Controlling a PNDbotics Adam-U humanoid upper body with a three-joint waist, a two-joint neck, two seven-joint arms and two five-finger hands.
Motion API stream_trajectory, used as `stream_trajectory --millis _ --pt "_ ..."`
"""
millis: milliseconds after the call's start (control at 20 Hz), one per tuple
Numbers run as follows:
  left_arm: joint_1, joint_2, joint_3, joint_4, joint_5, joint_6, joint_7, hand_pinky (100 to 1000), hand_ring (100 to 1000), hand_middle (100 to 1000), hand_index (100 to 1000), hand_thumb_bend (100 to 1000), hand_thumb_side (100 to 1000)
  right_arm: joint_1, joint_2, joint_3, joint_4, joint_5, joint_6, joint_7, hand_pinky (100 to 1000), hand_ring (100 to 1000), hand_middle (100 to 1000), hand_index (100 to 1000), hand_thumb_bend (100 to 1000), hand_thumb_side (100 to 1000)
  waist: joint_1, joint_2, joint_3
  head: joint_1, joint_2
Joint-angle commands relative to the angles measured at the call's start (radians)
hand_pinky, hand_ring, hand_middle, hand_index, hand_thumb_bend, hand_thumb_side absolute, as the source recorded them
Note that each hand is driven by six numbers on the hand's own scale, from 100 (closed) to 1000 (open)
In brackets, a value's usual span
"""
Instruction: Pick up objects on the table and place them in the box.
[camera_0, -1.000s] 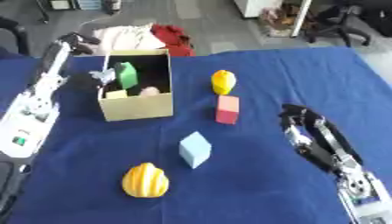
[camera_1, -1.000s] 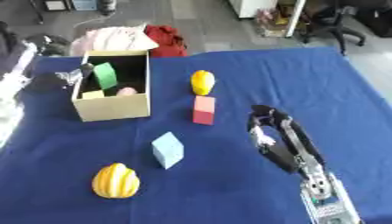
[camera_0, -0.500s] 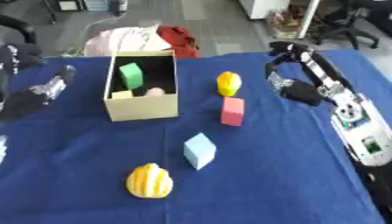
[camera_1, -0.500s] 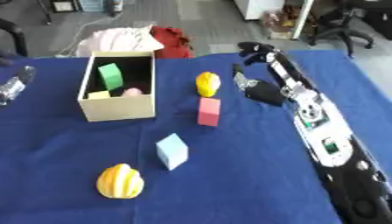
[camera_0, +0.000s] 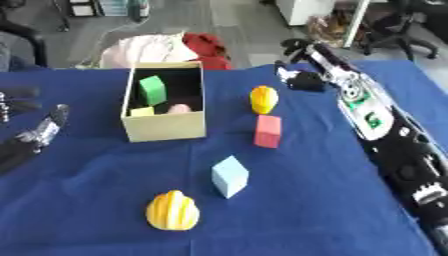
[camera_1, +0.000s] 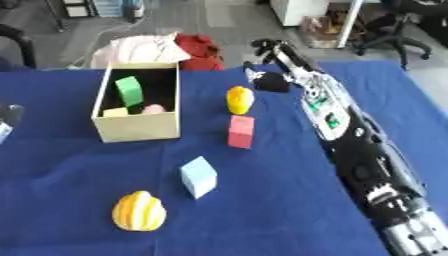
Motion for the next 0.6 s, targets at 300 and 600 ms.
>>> stream_trajectory --millis 300,600 --pt "-0.002 -0.013 0.006 -0.028 0.008 -0.01 -0.005 843 673 672 713 536 415 -0.07 0.059 -0.096 0.222 0.114 0.083 -0.106 874 769 780 911 100 584 0.014 0.005 0.03 -0.022 -0.016" --pt "0.001 -0.015 0.009 -0.03 0.008 -0.009 -0.008 844 673 672 713 538 415 -0.075 0.067 -0.105 0.257 0.127 0.088 -0.118 873 766 778 911 100 588 0.013 0.003 0.035 -0.024 -0.015"
